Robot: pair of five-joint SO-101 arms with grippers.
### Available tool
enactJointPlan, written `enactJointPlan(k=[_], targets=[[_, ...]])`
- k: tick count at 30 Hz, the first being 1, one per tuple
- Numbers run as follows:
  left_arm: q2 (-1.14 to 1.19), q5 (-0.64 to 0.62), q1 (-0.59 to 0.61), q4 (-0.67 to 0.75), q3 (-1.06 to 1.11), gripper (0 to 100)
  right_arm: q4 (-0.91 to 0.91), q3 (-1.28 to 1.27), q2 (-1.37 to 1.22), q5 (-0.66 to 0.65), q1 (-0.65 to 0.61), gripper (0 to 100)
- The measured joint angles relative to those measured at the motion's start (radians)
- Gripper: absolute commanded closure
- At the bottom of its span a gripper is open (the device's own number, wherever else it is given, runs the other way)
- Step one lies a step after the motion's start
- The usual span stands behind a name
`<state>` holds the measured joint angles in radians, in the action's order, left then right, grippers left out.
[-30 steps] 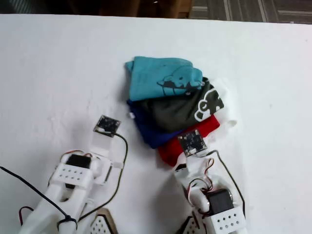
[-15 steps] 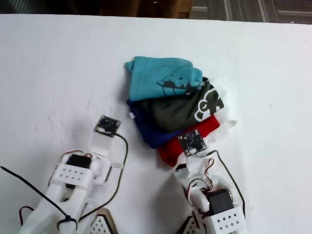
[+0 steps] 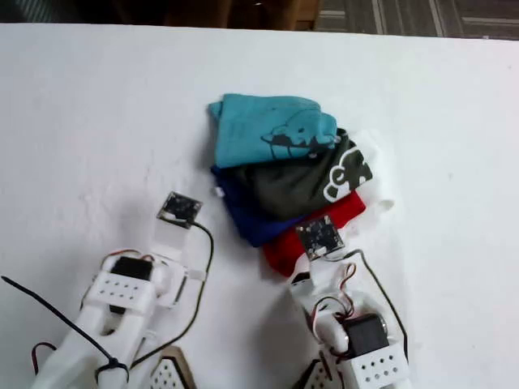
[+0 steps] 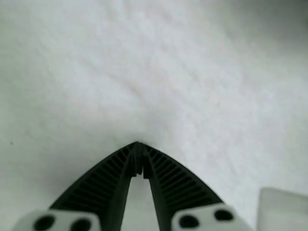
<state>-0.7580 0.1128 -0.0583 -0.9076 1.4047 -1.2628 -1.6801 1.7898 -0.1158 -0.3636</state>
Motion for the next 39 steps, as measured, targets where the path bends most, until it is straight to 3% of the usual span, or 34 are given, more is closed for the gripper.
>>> enactJointPlan(k=[14, 19, 28, 35, 39], targets=[[0.015, -0.002, 0.084, 0.167, 0.006, 97, 0.000, 0.000, 0.000, 0.000, 0.000, 98.0], [0.015, -0.002, 0.101, 0.167, 0.005, 97, 0.000, 0.000, 0.000, 0.000, 0.000, 98.0], [0.014, 0.020, 0.229, 0.060, -0.216, 97, 0.000, 0.000, 0.000, 0.000, 0.000, 98.0], [0.014, 0.262, 0.233, -0.189, -0.347, 97, 0.000, 0.000, 0.000, 0.000, 0.000, 98.0], [0.014, 0.354, 0.230, -0.245, -0.351, 97, 0.000, 0.000, 0.000, 0.000, 0.000, 98.0]])
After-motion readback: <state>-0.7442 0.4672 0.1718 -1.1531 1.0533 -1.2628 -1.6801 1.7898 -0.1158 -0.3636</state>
